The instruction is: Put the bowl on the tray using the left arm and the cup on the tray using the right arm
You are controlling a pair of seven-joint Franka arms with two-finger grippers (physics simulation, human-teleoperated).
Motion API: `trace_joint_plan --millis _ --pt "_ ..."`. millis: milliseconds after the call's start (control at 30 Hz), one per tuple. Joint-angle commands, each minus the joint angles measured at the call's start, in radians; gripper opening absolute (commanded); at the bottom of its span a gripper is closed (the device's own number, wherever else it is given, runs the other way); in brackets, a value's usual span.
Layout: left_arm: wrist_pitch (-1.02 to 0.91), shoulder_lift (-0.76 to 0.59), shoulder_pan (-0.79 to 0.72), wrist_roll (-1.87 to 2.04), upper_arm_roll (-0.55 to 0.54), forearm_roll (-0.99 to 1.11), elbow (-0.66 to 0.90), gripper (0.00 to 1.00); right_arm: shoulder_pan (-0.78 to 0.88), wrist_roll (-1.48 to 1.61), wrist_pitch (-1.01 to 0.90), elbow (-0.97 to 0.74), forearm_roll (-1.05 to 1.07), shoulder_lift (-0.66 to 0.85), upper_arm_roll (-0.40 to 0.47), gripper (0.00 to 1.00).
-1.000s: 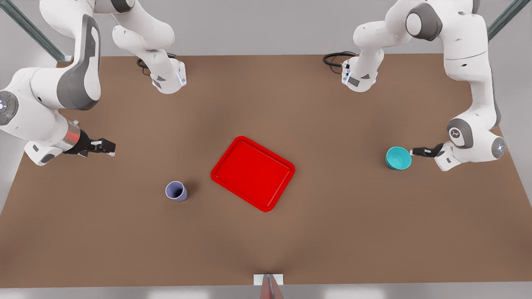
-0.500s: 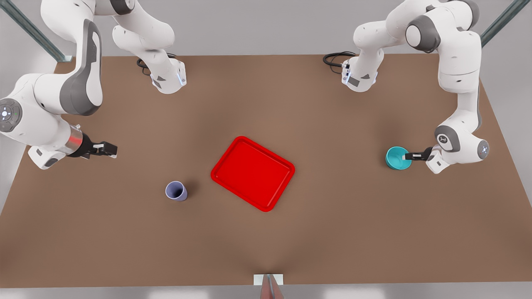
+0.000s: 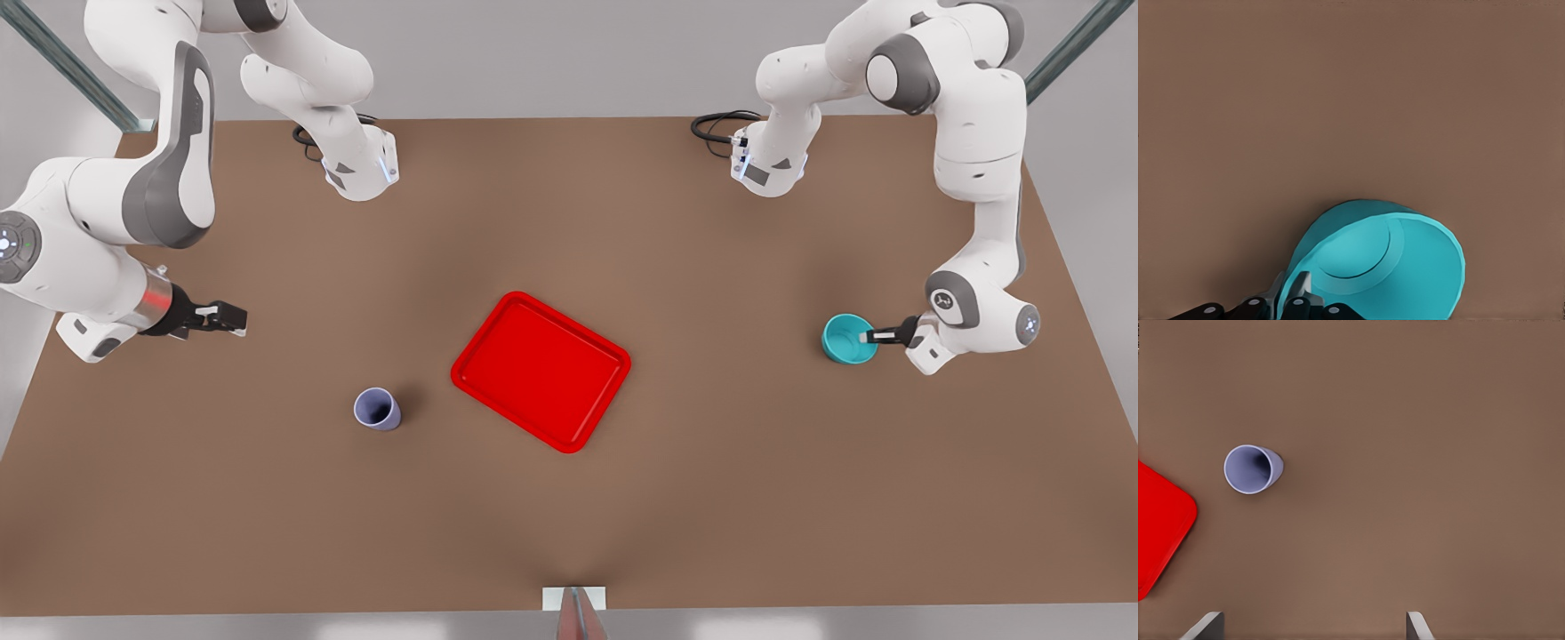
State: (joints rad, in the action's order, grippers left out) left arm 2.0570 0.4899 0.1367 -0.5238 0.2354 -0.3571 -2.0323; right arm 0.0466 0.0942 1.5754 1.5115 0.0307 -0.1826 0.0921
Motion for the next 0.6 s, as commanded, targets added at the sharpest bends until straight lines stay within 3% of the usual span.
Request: trace_joint_plan --millis 0,100,167,233,367,467,567 --pt "-0.017 -0.004 0.000 0.002 -0.001 -0.129 0.006 0.21 0.001 -0.001 0.000 -0.001 0.000 0.000 0.000 1.00" --pt "-0.044 -0.050 -0.038 0.100 -0.082 -0.141 0.049 0.21 0.001 -0.001 -0.002 -0.001 0.000 0.000 0.000 1.00" --pt "-0.046 -0.041 -0.226 0.445 -0.103 -0.135 0.158 0.21 0.001 -0.002 -0.003 -0.001 0.000 0.000 0.000 1.00" --pt "-0.043 -0.010 -0.295 0.723 -0.194 -0.129 0.244 0.21 0.001 -0.002 -0.006 -0.001 0.000 0.002 0.000 1.00" --pt "-0.031 0.102 -0.575 1.234 -0.202 -0.140 0.445 0.21 0.010 -0.007 -0.008 0.003 0.000 0.000 0.000 1.00" --pt "-0.028 0.142 -0.592 1.400 -0.321 -0.155 0.492 0.21 0.010 -0.011 -0.005 0.001 0.000 0.000 -0.003 1.00" --pt "-0.020 0.168 -0.632 1.438 -0.323 -0.192 0.498 0.21 0.010 -0.011 -0.002 0.001 0.000 -0.001 -0.003 1.00"
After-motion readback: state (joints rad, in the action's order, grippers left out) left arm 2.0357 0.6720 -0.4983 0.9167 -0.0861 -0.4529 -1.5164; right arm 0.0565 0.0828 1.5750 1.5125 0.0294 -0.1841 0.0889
